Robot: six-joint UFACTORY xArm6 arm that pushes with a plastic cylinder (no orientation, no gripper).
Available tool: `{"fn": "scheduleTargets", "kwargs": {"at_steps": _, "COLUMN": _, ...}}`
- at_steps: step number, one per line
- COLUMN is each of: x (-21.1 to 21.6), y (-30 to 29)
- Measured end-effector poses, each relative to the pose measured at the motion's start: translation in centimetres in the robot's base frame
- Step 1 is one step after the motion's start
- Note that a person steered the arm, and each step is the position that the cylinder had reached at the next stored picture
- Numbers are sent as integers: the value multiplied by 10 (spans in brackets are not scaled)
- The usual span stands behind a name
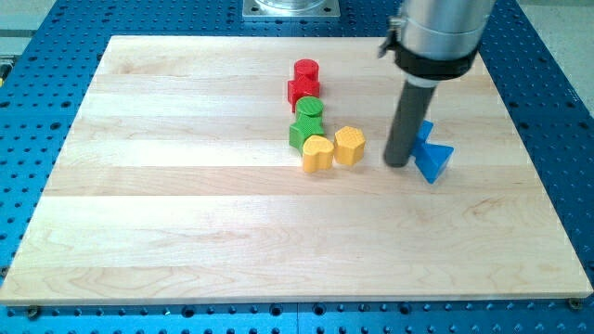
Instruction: Push the green circle into the blue blocks
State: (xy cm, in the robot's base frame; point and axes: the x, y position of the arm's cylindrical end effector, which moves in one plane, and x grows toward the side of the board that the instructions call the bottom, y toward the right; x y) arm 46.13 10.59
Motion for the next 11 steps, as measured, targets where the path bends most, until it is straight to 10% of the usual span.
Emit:
{"fn": "scheduleTargets", "kwargs": {"at_steps": 1, "x": 53, "y": -73}}
{"fn": "scheduleTargets", "kwargs": {"at_steps": 3, "x": -23, "y": -180}}
{"fn": "scheduleTargets", "kwargs": {"at_steps": 7, "x": -82, "y": -20}}
{"fn": "scheduleTargets", "kwargs": {"at_steps": 11, "x": -132, "y": -2}}
